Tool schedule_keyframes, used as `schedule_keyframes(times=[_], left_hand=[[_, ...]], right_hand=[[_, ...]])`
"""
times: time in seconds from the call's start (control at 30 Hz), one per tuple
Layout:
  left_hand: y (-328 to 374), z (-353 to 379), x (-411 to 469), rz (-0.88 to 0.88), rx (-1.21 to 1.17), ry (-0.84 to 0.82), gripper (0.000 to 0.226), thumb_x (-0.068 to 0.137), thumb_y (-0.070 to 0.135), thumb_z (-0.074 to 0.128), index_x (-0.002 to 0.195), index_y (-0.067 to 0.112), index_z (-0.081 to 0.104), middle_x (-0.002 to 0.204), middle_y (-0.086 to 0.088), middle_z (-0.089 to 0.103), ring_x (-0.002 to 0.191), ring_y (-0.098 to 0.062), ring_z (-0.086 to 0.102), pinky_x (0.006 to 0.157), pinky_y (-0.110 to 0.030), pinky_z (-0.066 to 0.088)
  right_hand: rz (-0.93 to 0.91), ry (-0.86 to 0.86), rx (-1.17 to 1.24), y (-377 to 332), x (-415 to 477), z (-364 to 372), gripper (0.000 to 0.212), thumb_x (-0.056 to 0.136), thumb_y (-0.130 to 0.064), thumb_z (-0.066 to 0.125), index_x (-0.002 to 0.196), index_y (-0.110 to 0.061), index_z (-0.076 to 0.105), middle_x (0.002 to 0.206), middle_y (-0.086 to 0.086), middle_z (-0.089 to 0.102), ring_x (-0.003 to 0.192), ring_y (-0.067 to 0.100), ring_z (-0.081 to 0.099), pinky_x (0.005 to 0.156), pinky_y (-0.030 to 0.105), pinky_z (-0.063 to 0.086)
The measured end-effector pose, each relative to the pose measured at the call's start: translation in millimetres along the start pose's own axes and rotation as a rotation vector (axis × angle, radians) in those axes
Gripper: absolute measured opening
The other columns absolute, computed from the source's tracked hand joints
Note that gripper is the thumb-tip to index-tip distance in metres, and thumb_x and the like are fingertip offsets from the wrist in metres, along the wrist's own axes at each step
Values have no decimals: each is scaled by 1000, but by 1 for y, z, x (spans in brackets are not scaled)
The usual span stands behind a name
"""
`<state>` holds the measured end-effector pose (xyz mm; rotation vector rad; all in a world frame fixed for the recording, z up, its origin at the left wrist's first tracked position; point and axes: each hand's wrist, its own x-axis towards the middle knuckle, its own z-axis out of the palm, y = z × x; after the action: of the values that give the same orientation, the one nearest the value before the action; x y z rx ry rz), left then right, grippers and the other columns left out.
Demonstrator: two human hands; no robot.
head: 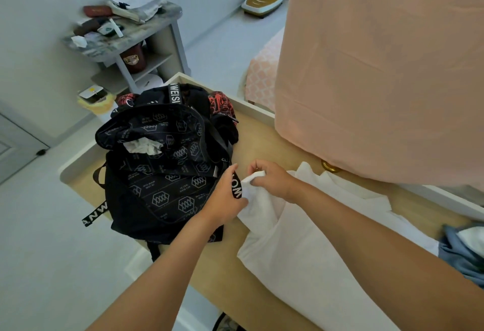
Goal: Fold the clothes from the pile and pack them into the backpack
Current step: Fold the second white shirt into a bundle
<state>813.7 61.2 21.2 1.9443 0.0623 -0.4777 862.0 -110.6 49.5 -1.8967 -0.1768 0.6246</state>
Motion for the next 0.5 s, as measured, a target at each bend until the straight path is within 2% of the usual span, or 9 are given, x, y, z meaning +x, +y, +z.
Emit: schedule_keyframes(times=[0.03, 0.07, 0.13, 0.17, 0.2, 0.27, 0.33, 0.43, 0.5], left_hand=[[6, -2, 1, 14, 16, -47, 86, 76, 16, 68, 149, 35, 27, 152, 8, 33, 138, -18, 37, 108, -39, 41], [11, -3, 3, 25, 16, -81, 73, 77, 20, 70, 142, 34, 39, 144, 8, 45, 132, -15, 44, 104, -37, 44], [23, -3, 6, 23, 47, -99, 29, 85, 22, 69, 110, 31, 60, 111, 10, 62, 106, -12, 59, 87, -29, 49], [26, -3, 7, 25, 79, -71, 10, 88, 23, 67, 94, 29, 61, 95, 8, 62, 89, -12, 60, 76, -29, 48], [27, -2, 7, 27, 103, -32, 9, 90, 25, 64, 84, 25, 57, 83, 6, 59, 75, -13, 56, 67, -30, 44], [23, -2, 4, 34, 116, 50, 16, 94, 30, 59, 84, 18, 54, 75, 2, 54, 64, -13, 47, 61, -30, 39], [15, -4, -3, 27, 153, 68, 16, 92, 34, 62, 90, 21, 54, 77, 0, 60, 64, -15, 52, 59, -31, 42], [1, -15, -14, -73, 245, -68, 25, 81, 24, 73, 99, 29, 57, 90, 2, 65, 75, -14, 62, 63, -30, 51], [-6, -23, -18, -111, 364, -55, 21, 80, 11, 66, 95, 25, 60, 91, 4, 63, 76, -13, 62, 67, -30, 55]], right_hand=[[26, -7, 75, -2, -1, -2, 21, 85, 3, 51, 85, -17, 60, 81, 0, 59, 71, 11, 52, 62, 22, 42], [49, -8, 127, -4, -2, -4, 21, 85, 3, 48, 87, -13, 61, 82, 2, 60, 72, 12, 54, 62, 21, 44], [72, 17, 139, -4, -2, -9, 20, 85, 1, 45, 90, -7, 62, 82, 6, 58, 74, 16, 53, 61, 24, 43], [73, 46, 114, -4, -3, -12, 20, 85, 1, 44, 88, -5, 63, 79, 6, 56, 73, 18, 50, 62, 27, 41], [66, 88, 56, -4, -3, -15, 20, 86, 0, 45, 84, -6, 64, 76, 4, 56, 71, 17, 49, 62, 28, 40], [31, 167, -96, -5, -1, -18, 22, 86, -3, 47, 79, -7, 67, 72, -5, 56, 66, 11, 47, 62, 26, 38], [-17, 213, -162, -7, 3, -16, 26, 86, -3, 48, 80, -13, 72, 81, -10, 59, 68, 6, 50, 65, 26, 39], [-32, 272, -243, -8, 8, -11, 36, 87, -6, 46, 82, -28, 75, 96, -12, 69, 76, 2, 57, 68, 24, 44], [-2, 288, -220, -5, 8, -11, 37, 86, -4, 46, 83, -27, 75, 85, -5, 73, 68, 5, 60, 66, 25, 48]])
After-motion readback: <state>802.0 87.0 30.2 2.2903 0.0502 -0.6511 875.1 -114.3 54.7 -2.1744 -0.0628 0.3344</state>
